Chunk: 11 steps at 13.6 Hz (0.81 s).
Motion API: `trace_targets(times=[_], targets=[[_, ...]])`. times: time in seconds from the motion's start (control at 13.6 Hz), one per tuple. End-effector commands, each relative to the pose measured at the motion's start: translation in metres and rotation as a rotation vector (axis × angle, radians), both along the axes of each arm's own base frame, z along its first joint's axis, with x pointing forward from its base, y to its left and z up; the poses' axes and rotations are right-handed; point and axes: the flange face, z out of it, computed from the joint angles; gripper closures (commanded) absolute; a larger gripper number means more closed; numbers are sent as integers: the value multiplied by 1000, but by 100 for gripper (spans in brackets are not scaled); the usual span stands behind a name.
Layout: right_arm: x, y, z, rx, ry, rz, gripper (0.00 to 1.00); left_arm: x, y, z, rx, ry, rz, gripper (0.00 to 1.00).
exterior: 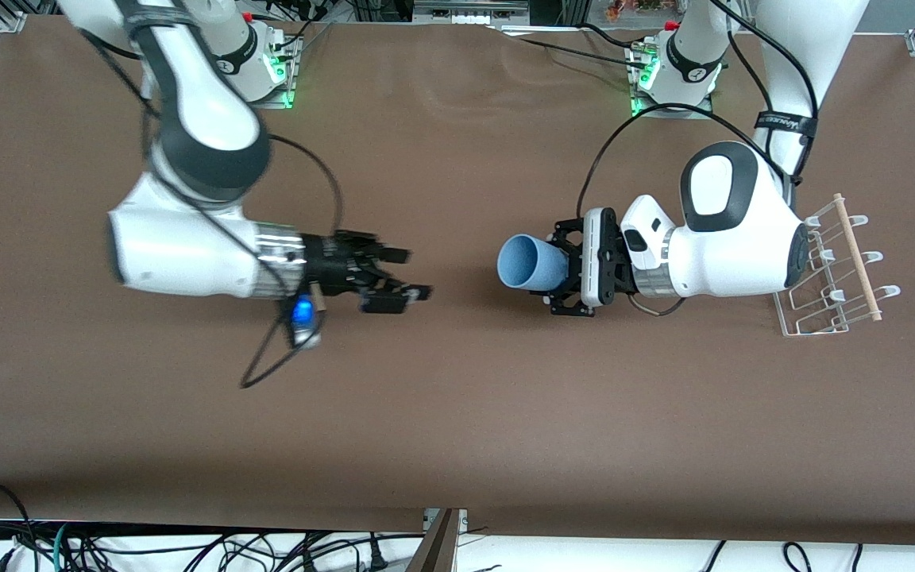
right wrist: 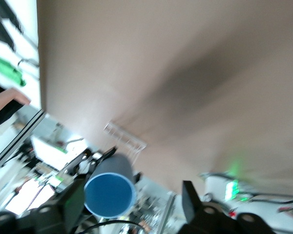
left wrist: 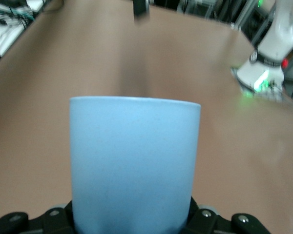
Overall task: Transfer cup to left arm and place on rack
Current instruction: 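Lift the cup toward the rack while the right gripper withdraws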
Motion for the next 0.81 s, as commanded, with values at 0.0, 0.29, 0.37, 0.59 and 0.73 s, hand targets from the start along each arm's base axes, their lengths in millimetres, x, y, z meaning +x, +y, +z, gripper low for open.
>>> trace_targets(times=[0.0, 0.29, 0.37, 0.59, 0.73], targets=[[5, -74, 12, -144, -25, 64, 1, 5, 32, 7, 96, -28, -57, 100], [13, -234, 14, -143, -84, 188, 1, 8, 77, -6, 283, -20, -120, 100], [13, -264, 12, -141, -113, 210, 1, 10, 91, -9, 349, -27, -127, 100], [7, -307, 12, -337, -178, 329, 1, 15, 124, -14, 619, -54, -143, 100], [3, -316, 24, -458, -204, 386, 1, 14, 140, -2, 805, -87, -162, 100]])
